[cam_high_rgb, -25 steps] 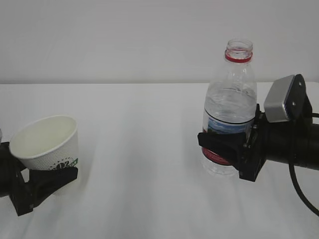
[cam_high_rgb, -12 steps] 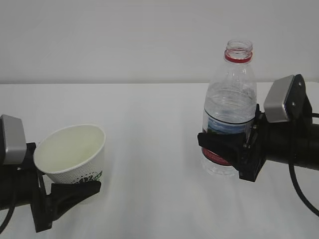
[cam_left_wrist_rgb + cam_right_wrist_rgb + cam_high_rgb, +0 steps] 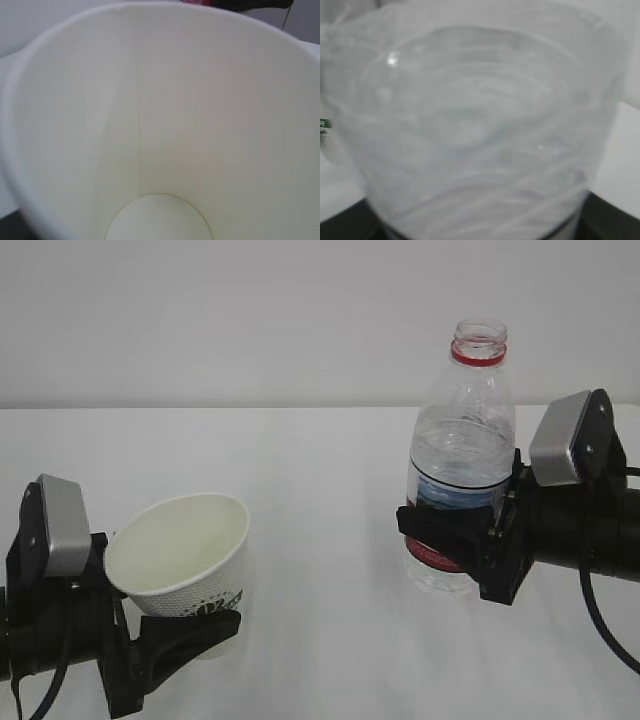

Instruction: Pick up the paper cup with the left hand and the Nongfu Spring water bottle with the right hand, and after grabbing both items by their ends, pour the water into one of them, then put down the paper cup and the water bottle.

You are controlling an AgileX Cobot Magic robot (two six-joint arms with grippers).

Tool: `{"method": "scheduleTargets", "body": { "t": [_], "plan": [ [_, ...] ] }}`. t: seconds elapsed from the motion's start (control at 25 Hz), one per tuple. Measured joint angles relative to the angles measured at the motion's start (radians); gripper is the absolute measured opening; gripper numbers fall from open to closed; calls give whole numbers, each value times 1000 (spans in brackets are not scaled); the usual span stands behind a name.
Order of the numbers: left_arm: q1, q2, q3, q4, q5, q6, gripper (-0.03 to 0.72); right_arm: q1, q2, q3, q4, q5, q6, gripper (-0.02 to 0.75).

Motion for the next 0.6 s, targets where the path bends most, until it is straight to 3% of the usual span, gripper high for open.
{"method": "scheduleTargets", "body": {
  "t": [0.6],
  "plan": [
    [-19, 0, -80, -12, 0, -55, 573, 0, 0, 0, 0, 0, 5, 475]
  ]
}}
